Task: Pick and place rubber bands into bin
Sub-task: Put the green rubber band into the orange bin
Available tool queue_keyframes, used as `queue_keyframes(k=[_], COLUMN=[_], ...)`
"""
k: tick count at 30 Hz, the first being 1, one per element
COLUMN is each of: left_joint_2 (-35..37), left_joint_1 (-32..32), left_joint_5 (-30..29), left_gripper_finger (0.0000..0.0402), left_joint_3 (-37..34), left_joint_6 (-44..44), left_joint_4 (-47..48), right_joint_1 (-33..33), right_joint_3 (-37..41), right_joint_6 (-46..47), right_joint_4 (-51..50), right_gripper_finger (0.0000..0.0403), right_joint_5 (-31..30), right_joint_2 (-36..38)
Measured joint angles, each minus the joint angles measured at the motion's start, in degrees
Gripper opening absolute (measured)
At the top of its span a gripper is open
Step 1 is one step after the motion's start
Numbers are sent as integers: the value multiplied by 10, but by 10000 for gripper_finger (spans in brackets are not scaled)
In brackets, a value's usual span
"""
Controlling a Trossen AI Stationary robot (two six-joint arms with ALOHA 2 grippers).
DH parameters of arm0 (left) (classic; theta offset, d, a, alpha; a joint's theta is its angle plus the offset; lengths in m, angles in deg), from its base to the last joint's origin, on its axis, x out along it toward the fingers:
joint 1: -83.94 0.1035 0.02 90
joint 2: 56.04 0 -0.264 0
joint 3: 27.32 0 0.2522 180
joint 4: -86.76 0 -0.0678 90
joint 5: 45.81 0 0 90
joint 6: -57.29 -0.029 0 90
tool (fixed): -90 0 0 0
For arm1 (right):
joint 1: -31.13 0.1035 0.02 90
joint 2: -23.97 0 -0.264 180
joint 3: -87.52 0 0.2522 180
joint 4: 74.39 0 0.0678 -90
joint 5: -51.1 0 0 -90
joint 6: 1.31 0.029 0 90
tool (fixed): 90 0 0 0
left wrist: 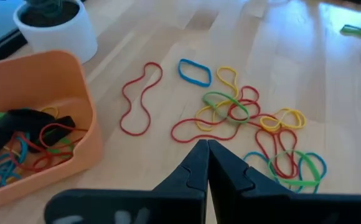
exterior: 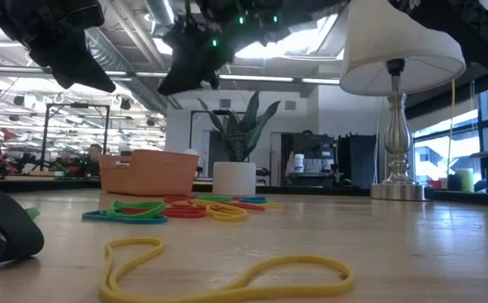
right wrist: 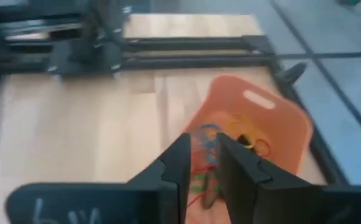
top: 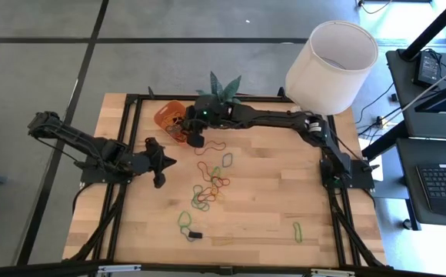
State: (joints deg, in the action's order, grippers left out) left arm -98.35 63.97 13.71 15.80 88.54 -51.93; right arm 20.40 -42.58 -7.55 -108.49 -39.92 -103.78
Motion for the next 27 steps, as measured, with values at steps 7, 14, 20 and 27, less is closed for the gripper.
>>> queue_keyframes(k=[7,14,20,27], left_joint_2=[0,0,0,-52], left_joint_1=[0,0,0,14], left_joint_5=[4,1,17,37], left_gripper_finger=[3,2,1,1], left_joint_3=[0,0,0,29], left_joint_6=[-57,-96,-95,-95], left_joint_4=[0,0,-6,-9], right_joint_1=[20,63,122,163], right_joint_3=[-64,-21,155,427], right_joint_6=[38,111,183,301], right_joint_4=[-241,-408,-331,-156], right_gripper_finger=[14,9,7,3], right_joint_5=[2,9,8,-14], right_joint_2=[1,1,72,253])
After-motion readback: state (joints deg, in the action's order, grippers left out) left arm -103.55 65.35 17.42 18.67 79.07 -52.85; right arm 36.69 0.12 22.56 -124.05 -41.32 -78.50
